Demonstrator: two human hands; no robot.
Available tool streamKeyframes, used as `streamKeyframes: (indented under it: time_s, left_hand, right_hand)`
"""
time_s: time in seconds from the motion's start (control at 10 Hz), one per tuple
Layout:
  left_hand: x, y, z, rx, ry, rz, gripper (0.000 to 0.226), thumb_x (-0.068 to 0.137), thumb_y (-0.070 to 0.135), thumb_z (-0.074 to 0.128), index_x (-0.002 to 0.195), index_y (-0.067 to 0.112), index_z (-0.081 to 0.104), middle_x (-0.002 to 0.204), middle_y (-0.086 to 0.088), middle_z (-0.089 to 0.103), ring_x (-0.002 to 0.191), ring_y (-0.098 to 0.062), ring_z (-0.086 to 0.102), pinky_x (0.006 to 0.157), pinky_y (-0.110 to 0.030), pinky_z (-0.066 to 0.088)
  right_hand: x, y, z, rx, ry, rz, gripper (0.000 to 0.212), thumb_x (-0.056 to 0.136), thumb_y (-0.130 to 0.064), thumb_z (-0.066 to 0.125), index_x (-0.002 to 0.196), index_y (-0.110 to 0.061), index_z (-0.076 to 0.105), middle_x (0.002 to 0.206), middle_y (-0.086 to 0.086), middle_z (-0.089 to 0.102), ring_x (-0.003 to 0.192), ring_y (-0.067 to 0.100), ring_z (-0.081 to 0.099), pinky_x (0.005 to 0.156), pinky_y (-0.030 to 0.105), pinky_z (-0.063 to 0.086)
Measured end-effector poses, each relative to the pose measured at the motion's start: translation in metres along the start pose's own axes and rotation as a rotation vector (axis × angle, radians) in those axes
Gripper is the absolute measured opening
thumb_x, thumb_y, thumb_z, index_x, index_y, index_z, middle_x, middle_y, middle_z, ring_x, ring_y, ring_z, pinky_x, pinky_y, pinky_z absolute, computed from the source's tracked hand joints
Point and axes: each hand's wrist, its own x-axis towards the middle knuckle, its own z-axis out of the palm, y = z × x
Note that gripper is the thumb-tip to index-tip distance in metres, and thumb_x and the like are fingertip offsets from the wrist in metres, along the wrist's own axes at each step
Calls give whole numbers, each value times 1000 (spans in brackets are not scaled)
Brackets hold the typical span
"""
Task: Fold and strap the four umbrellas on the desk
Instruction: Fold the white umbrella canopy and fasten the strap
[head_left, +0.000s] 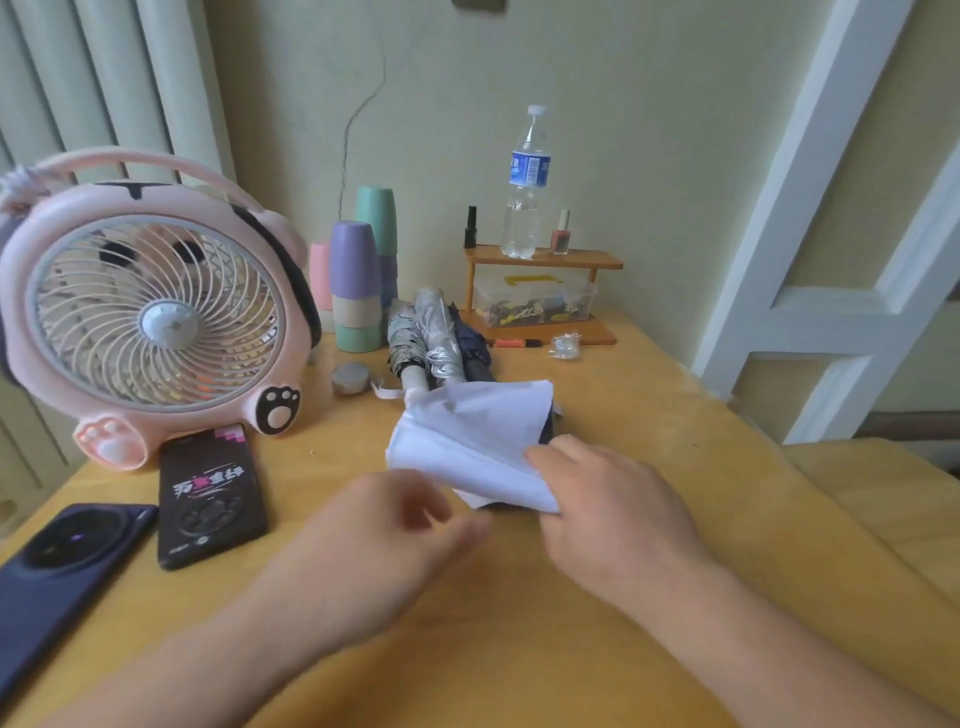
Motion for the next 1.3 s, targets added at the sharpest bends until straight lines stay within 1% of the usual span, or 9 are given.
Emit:
streamKeyframes:
  time_s: [0.1, 0.4, 0.5, 0.6, 0.8, 0.9, 1.0, 1.2, 1.3]
  left_hand:
    - [-9, -10, -9, 769, 146, 489, 49, 68, 50, 77, 105, 22, 63, 109, 1, 60, 94, -28, 59, 78, -44, 48]
    - [23, -9, 20, 824, -256, 480, 51, 74, 18, 54, 125, 26, 58, 123, 4, 61, 118, -22, 58, 114, -36, 41]
    - [28, -2, 19, 820, -423, 518, 66, 80, 21, 56, 144, 33, 44, 151, 7, 42, 142, -18, 37, 118, -36, 33]
    - [29, 2, 19, 804, -429, 592, 82, 77, 32, 62, 153, 37, 30, 167, 11, 16, 155, -13, 12, 126, -29, 11]
    - [27, -8, 29, 804, -344, 700, 69, 68, 48, 52, 135, 31, 57, 169, 7, 16, 157, -17, 8, 126, -42, -1]
    - [23, -3, 32, 856, -339, 716, 64, 67, 49, 49, 125, 27, 65, 161, 3, 37, 149, -22, 35, 120, -46, 10]
    - [23, -5, 35, 858, -328, 728, 67, 69, 52, 50, 126, 23, 69, 153, 3, 49, 142, -20, 46, 119, -43, 16]
    - [31, -4, 36, 735, -407, 628, 74, 93, 66, 48, 155, 28, 34, 171, 6, -2, 158, -18, -9, 125, -35, -14]
    - [36, -3, 37, 771, -465, 589, 79, 92, 73, 47, 157, 33, 25, 171, 6, 0, 158, -25, -7, 125, -38, -12]
  right_hand:
    - [-7, 15, -1, -14, 29, -17, 28, 77, -16, 43, 101, -23, 55, 97, -6, 45, 81, 26, 49, 53, 36, 38]
    - [-51, 14, 24, 42, -30, 10, 32, 76, -33, 48, 107, -30, 56, 105, -13, 42, 89, 15, 54, 62, 32, 44]
    - [-59, 20, 22, 119, 35, -14, 49, 73, -59, 54, 117, -39, 52, 112, -21, 46, 107, 7, 52, 86, 30, 46]
    - [-41, 22, 4, 615, -37, 211, 58, 73, -74, 62, 121, -43, 49, 117, -29, 52, 111, -7, 50, 90, 16, 41]
    - [55, 46, 19, 1143, -106, 582, 67, 82, -42, 80, 140, -41, 48, 119, -3, 64, 96, 18, 63, 72, 32, 53]
    - [87, 47, 27, 1156, -48, 503, 70, 84, -10, 78, 143, -38, 53, 133, 2, 57, 119, 20, 56, 86, 29, 47]
    - [109, 45, 32, 1139, 47, 394, 60, 87, 4, 67, 135, -32, 63, 127, 4, 63, 108, 18, 58, 76, 20, 44]
    - [118, 57, 59, 1206, -99, 484, 60, 85, 3, 71, 134, -30, 64, 130, 13, 65, 118, 27, 64, 108, 42, 49]
    - [122, 60, 62, 1146, -141, 562, 45, 83, -2, 79, 121, -26, 71, 124, 13, 69, 117, 29, 65, 108, 44, 50]
